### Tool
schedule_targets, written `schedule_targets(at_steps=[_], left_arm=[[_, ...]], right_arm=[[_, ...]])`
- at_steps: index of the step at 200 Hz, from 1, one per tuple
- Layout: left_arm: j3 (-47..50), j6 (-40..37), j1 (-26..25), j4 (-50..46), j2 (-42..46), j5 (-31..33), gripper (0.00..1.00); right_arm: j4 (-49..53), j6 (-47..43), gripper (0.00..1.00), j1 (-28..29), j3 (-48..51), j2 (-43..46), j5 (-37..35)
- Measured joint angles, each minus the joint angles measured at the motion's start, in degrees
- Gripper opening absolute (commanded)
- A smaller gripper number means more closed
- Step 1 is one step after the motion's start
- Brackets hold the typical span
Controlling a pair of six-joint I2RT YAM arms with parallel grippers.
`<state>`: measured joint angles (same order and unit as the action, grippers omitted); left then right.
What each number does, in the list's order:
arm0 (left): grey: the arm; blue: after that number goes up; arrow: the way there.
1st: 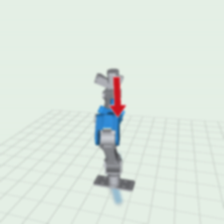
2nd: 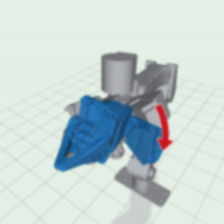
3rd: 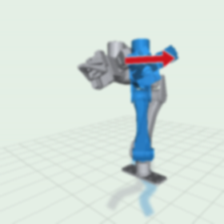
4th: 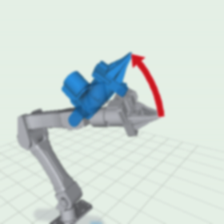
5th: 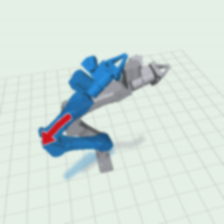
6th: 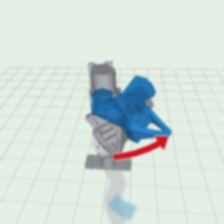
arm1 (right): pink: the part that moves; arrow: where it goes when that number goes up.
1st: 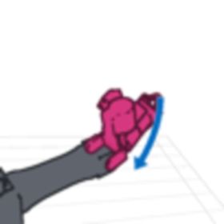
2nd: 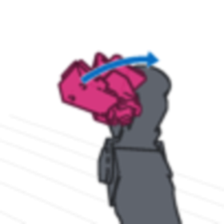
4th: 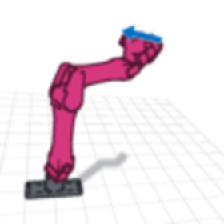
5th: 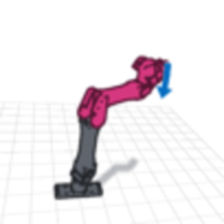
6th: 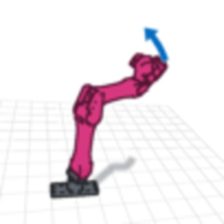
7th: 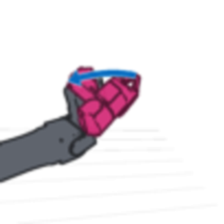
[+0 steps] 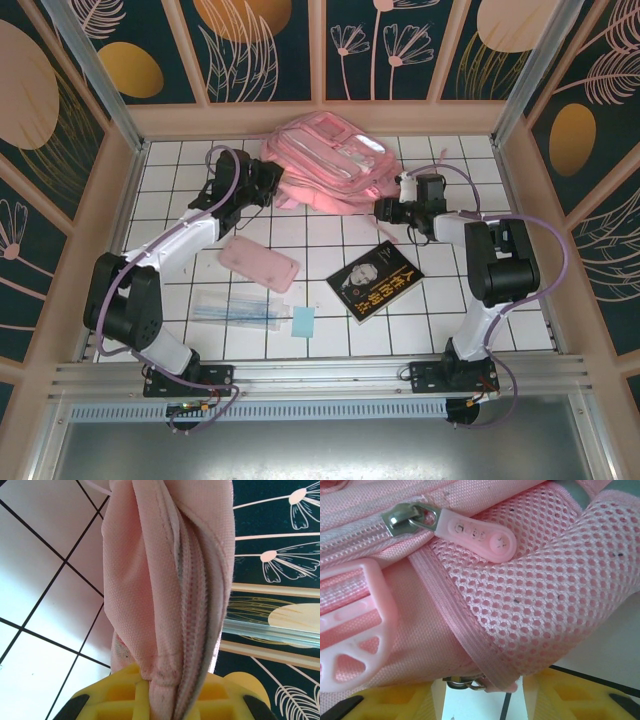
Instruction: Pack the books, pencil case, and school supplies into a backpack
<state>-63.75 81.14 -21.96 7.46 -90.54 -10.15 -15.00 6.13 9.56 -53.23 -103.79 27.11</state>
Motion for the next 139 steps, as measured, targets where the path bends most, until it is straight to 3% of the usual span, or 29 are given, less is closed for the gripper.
schedule_targets(at_steps=[139], left_arm=[[0.46, 0.63, 2.58, -0.24, 1.7, -1.62, 0.0]], right_arm=[[-2.8, 0.22, 0.43, 2.32, -0.61, -3.17, 1.03]])
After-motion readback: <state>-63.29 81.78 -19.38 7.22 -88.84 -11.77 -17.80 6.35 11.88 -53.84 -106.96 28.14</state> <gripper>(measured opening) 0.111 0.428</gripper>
